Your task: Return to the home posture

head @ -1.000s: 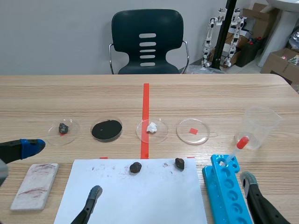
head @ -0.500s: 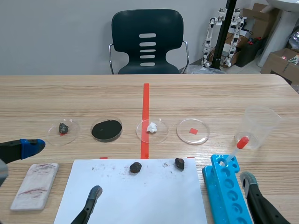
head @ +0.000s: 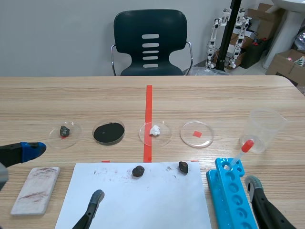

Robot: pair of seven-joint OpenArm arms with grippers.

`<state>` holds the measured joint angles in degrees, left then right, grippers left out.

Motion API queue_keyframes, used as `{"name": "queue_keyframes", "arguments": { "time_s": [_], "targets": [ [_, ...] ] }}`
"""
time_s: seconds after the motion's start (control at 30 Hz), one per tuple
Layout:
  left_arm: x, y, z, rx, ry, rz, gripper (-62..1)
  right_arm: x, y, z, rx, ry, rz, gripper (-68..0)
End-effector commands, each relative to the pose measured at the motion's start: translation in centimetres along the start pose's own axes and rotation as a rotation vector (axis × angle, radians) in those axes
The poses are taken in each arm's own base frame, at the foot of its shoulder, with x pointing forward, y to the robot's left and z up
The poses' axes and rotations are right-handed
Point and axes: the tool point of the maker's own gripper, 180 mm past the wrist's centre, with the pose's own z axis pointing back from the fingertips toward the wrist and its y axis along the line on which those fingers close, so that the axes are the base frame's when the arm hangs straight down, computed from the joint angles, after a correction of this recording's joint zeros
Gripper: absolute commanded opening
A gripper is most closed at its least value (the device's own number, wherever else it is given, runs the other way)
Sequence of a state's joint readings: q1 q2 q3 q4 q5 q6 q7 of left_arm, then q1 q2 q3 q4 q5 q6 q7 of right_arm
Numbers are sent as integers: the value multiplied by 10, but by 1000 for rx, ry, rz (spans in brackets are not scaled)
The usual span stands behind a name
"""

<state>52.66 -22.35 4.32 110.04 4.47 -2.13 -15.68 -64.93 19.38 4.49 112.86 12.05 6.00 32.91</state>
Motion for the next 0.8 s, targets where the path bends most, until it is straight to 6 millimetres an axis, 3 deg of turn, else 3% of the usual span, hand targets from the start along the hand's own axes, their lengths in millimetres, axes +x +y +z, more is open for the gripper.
{"name": "queue_keyframes", "arguments": {
  "time_s": [0.0, 0.77],
  "targets": [
    [10, 2, -2, 10, -35, 7, 14, 9, -3, -3, -10, -36, 2, 4],
    [12, 2, -2, 11, -44, 6, 14, 9, -3, -3, -10, -36, 2, 4]
  ]
}}
